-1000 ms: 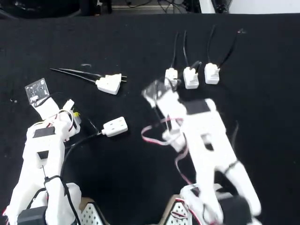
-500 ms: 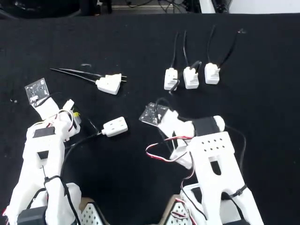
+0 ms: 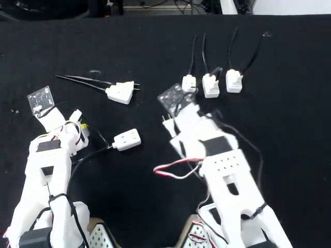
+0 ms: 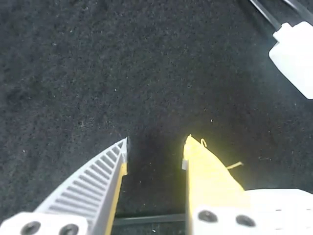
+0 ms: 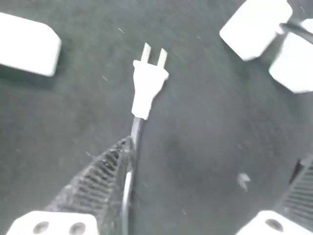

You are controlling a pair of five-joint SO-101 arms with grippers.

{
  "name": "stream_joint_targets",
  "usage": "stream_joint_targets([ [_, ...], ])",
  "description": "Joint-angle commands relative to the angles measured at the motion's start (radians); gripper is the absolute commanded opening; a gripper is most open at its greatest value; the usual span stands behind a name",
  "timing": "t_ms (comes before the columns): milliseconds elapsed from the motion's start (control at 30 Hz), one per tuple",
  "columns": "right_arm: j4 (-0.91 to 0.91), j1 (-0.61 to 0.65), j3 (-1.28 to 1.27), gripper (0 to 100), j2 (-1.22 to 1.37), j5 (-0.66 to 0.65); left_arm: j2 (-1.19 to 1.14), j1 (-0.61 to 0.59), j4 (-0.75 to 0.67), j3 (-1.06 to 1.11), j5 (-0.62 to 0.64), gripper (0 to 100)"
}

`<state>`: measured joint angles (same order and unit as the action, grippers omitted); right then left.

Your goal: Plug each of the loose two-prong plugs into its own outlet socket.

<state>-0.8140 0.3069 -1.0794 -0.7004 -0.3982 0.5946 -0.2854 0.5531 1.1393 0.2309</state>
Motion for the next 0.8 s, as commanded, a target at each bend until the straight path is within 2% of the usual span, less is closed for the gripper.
stream_joint_targets([
  [0,0.117,0.069,-0.042,47.0,-0.024,0.015,0.028,0.004,-0.015,-0.002,-0.011,19],
  [133,0.203,0.068,-0.096,47.0,-0.024,0.069,0.028,0.004,-0.015,-0.002,-0.011,19],
  [333,0.199,0.068,-0.082,46.9,0.005,0.071,0.028,0.004,-0.017,-0.002,-0.011,19],
  [533,0.089,0.066,0.068,46.9,0.263,0.077,0.028,0.004,-0.017,-0.002,-0.012,19],
  [767,0.083,0.066,0.168,46.9,0.489,0.068,0.028,0.004,-0.017,0.002,-0.014,19],
])
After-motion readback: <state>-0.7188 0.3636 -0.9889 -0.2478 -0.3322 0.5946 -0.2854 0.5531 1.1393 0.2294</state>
